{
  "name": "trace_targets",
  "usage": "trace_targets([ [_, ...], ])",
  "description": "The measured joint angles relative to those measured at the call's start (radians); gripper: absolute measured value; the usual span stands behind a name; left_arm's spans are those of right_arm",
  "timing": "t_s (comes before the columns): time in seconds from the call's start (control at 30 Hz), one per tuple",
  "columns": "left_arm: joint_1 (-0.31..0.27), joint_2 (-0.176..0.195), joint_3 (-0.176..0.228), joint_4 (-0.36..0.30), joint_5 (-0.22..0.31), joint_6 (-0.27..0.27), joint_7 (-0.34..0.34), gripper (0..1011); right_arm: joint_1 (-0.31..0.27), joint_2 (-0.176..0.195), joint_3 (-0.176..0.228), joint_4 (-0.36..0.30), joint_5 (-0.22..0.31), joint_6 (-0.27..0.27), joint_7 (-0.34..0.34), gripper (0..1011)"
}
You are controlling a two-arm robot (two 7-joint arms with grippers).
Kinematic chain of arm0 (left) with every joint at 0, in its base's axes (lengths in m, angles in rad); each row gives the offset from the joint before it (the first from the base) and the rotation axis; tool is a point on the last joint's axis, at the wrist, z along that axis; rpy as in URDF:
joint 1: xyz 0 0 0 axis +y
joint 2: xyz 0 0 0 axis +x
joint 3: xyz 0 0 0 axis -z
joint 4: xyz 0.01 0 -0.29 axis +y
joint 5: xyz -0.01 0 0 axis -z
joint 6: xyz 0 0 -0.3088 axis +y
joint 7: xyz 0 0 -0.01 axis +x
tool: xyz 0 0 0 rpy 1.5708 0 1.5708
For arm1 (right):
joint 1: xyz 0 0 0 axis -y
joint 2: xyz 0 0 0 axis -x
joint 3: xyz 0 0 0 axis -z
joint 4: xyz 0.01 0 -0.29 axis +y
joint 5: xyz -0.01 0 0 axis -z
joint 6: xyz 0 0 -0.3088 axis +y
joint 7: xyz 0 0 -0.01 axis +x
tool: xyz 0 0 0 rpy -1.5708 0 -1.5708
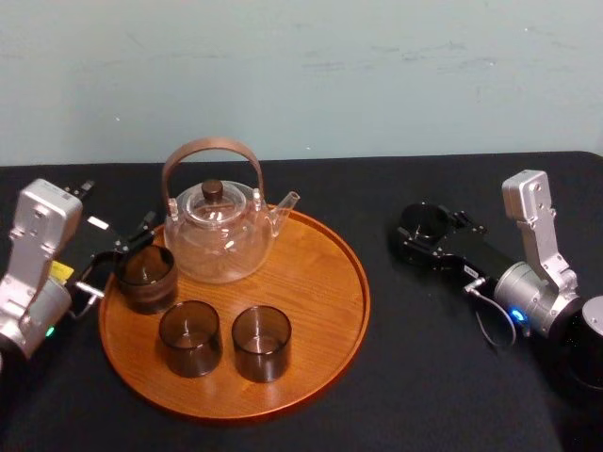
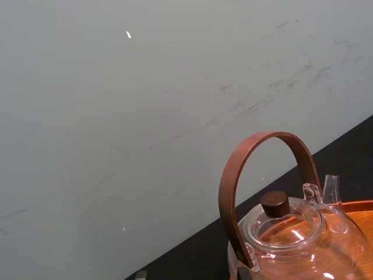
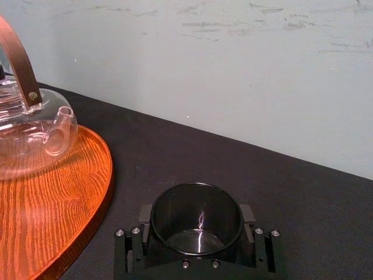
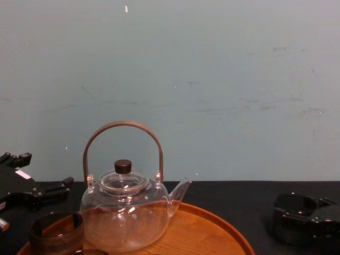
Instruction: Pick up the glass from the table and place it on the tray.
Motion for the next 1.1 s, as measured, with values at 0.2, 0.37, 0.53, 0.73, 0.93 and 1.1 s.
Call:
trace_targets([
  [0.2,0.0,0.0,0.0,0.0,0.0,0.0,0.0,1002,0.0,0.0,0.0,0.0,0.0,0.0,0.0,903],
  [0.37,0.0,0.0,0.0,0.0,0.0,0.0,0.0,1001,0.0,0.0,0.0,0.0,0.0,0.0,0.0,903],
  [0.53,0.0,0.0,0.0,0.0,0.0,0.0,0.0,1002,0.0,0.0,0.0,0.0,0.0,0.0,0.0,903],
  [0.73,0.0,0.0,0.0,0.0,0.0,0.0,0.0,1001,0.0,0.0,0.0,0.0,0.0,0.0,0.0,903],
  [0.93,0.0,0.0,0.0,0.0,0.0,0.0,0.0,1001,0.0,0.0,0.0,0.0,0.0,0.0,0.0,903],
  [1.1,0.0,0.0,0.0,0.0,0.0,0.0,0.0,1001,0.0,0.0,0.0,0.0,0.001,-0.001,0.001,903],
])
